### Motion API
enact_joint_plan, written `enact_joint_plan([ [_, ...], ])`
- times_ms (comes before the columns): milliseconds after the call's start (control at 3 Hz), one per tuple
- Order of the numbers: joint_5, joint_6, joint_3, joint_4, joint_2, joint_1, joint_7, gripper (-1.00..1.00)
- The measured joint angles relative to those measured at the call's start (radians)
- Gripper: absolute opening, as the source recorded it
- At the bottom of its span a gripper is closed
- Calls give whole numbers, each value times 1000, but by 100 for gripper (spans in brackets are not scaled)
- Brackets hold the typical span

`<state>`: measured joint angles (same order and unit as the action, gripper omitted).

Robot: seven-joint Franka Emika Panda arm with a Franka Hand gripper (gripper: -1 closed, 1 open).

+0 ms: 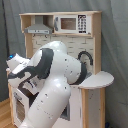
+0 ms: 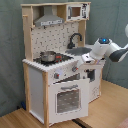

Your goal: Play with the kitchen

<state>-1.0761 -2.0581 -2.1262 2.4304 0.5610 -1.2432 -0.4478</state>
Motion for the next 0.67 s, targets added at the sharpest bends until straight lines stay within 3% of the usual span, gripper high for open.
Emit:
enact_joint_plan([
  [333,-44,-72,55,0,-6,10,0,-100],
  [667,-66,-135,116,0,-19,60,1,-100],
])
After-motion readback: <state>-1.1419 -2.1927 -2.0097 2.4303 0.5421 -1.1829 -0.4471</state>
